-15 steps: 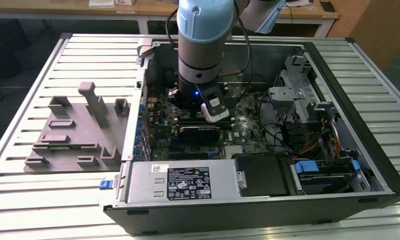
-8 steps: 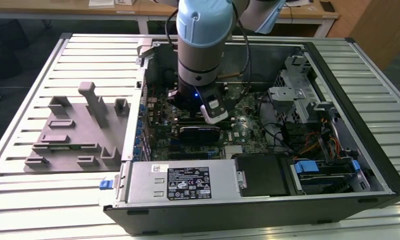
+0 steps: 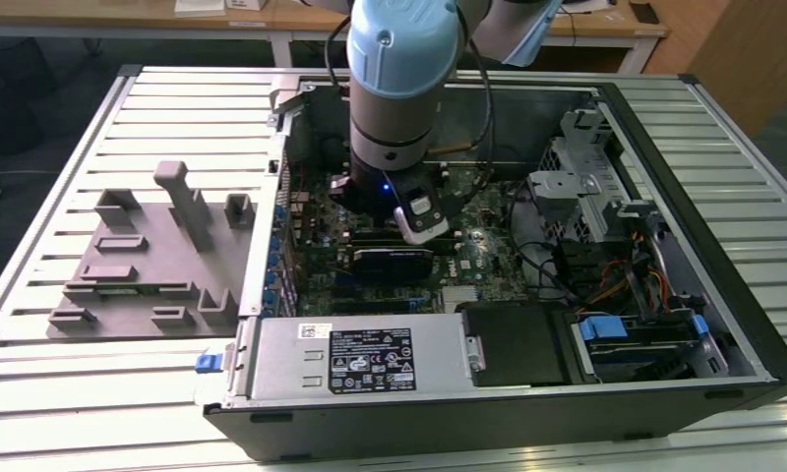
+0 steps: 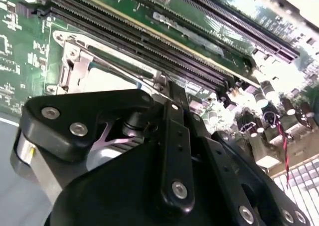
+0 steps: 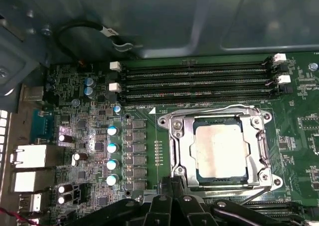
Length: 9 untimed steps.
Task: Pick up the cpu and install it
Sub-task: 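Install the second cpu locking lever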
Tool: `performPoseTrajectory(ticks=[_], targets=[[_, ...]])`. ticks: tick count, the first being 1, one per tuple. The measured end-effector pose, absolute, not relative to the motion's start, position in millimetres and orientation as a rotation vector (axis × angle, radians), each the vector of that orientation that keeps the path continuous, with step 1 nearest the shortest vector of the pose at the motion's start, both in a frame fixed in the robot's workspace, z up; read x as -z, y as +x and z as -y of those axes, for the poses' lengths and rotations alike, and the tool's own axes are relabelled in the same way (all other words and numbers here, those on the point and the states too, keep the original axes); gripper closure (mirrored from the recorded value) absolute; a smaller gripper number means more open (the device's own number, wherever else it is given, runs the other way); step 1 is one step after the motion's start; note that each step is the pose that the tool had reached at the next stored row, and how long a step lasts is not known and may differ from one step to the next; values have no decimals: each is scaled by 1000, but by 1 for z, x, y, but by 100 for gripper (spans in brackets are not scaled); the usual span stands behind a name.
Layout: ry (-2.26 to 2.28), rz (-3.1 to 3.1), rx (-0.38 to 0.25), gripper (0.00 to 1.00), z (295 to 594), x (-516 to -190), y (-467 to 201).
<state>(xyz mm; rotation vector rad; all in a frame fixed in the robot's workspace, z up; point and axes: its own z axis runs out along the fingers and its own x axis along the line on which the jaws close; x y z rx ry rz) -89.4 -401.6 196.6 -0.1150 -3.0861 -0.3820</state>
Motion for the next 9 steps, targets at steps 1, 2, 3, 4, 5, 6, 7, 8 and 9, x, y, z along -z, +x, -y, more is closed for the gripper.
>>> performPoseTrajectory(ticks=[1, 2, 3, 4, 5, 6, 7, 8, 9], targets=[[-115, 3086, 382, 89, 402, -199, -89], [-115, 3086, 382, 89, 402, -202, -89], [-115, 3086, 382, 89, 402, -205, -89], [-115, 3086, 382, 89, 402, -209, -89], [-115, 3086, 382, 89, 402, -212, -89], [-115, 3086, 382, 89, 402, -216, -89], [-115, 3086, 382, 89, 402, -220, -89], [-115, 3086, 382, 89, 402, -224, -89], [-115, 3086, 382, 89, 402, -227, -89]])
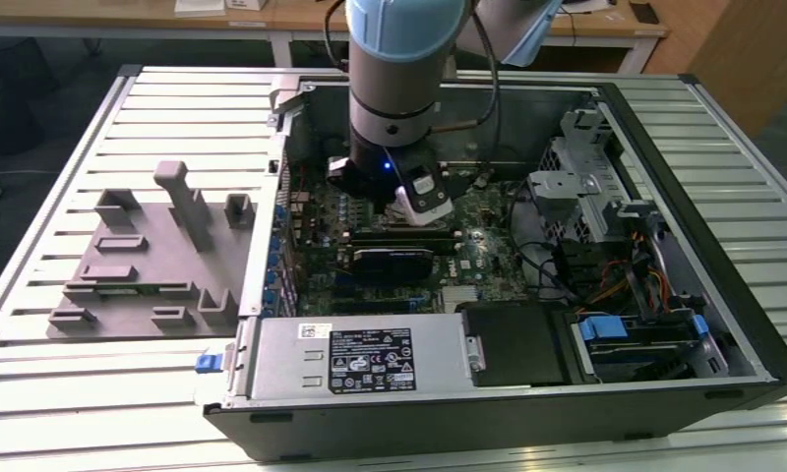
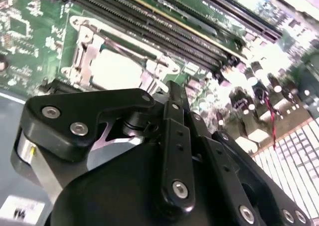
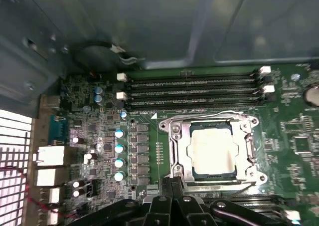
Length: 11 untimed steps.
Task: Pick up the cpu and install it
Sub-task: 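Install the second cpu locking lever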
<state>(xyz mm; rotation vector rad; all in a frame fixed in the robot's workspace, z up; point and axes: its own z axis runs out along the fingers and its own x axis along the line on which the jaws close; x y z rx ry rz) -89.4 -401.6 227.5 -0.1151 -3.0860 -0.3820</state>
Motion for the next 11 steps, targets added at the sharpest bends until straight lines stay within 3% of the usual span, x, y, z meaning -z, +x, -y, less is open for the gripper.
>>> performPoseTrajectory(ticks=[11], targets=[[-115, 3086, 382, 89, 402, -245, -89]])
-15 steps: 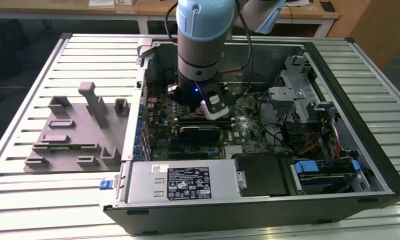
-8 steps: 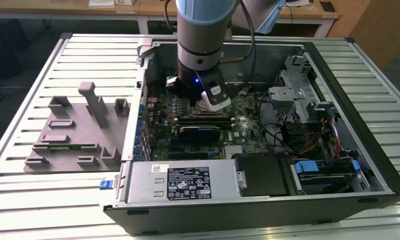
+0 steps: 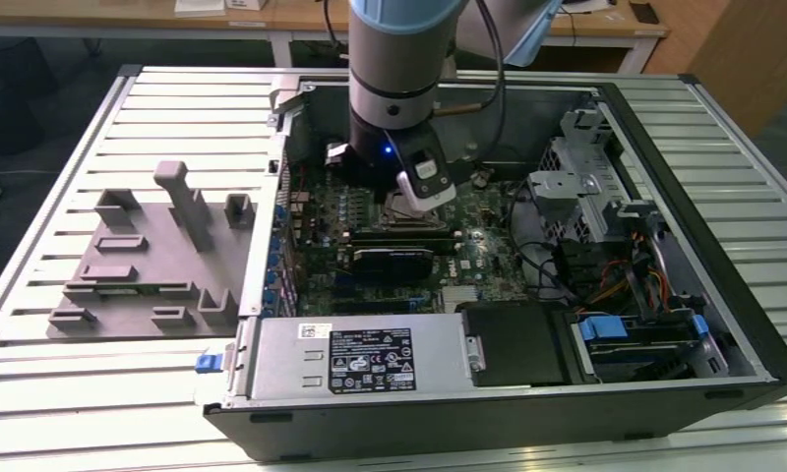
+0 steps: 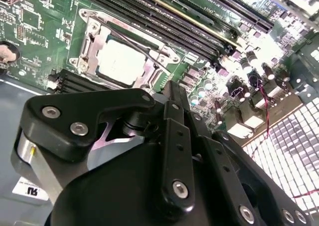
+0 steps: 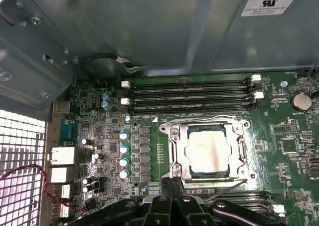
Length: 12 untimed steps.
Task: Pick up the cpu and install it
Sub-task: 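Install the second cpu locking lever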
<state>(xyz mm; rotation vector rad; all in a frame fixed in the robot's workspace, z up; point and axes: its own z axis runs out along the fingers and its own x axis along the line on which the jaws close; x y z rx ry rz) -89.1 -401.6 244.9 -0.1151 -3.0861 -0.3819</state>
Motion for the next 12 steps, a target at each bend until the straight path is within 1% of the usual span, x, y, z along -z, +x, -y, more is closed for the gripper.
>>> performPoseTrajectory(ticks=[4, 12], targets=[[-115, 3087, 376, 89, 401, -247, -88], [-119, 3097, 298, 89, 400, -247, -76]])
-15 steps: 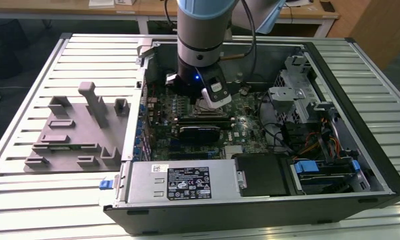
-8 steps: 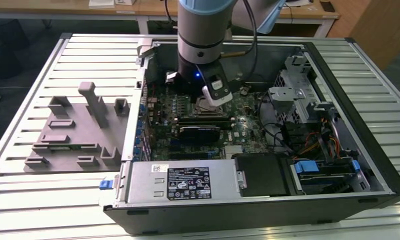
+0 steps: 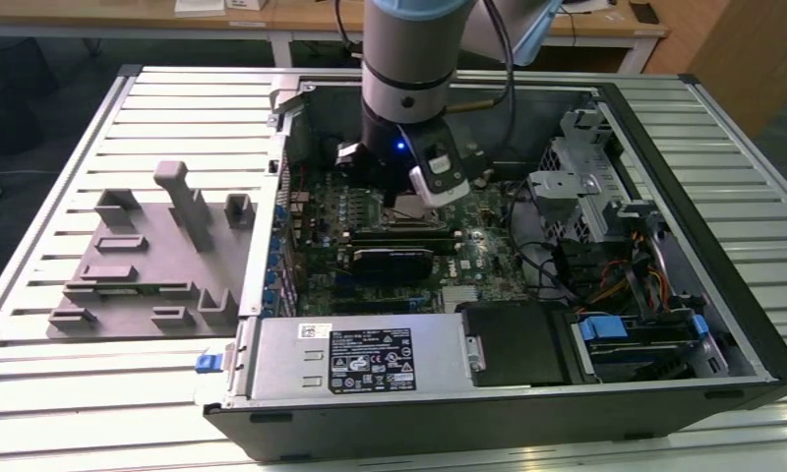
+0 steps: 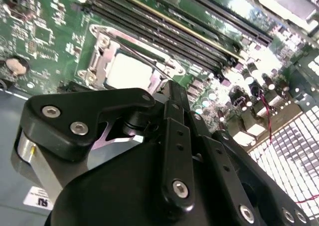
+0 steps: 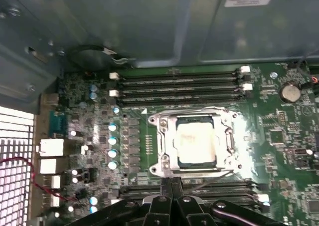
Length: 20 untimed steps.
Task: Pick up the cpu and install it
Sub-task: 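Install the second cpu locking lever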
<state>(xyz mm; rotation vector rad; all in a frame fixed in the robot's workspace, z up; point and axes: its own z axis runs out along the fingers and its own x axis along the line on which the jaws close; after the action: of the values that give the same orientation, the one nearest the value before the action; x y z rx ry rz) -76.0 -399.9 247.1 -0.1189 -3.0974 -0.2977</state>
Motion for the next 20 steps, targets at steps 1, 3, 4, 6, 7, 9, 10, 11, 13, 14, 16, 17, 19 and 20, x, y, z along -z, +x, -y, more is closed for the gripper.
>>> performPoseTrajectory(ticks=[1, 3, 4, 6, 7, 9, 10, 11, 13, 14, 16, 17, 19, 20], targets=[[-119, 3098, 291, 89, 400, -247, -74], [-120, 3099, 282, 89, 400, -247, -70], [-121, 3100, 280, 89, 400, -247, -68], [-124, 3100, 275, 89, 400, -247, -66], [-126, 3101, 272, 89, 400, -246, -66], [-132, 3101, 265, 89, 400, -244, -65], [-137, 3102, 263, 89, 400, -243, -65], [-143, 3102, 260, 89, 400, -242, -65], [-154, 3102, 259, 89, 400, -238, -65], [-160, 3102, 259, 89, 400, -236, -65], [-170, 3102, 259, 89, 400, -233, -66], [-174, 3102, 259, 89, 400, -232, -66], [-182, 3102, 259, 89, 400, -231, -68], [-190, 3102, 259, 89, 400, -230, -69]])
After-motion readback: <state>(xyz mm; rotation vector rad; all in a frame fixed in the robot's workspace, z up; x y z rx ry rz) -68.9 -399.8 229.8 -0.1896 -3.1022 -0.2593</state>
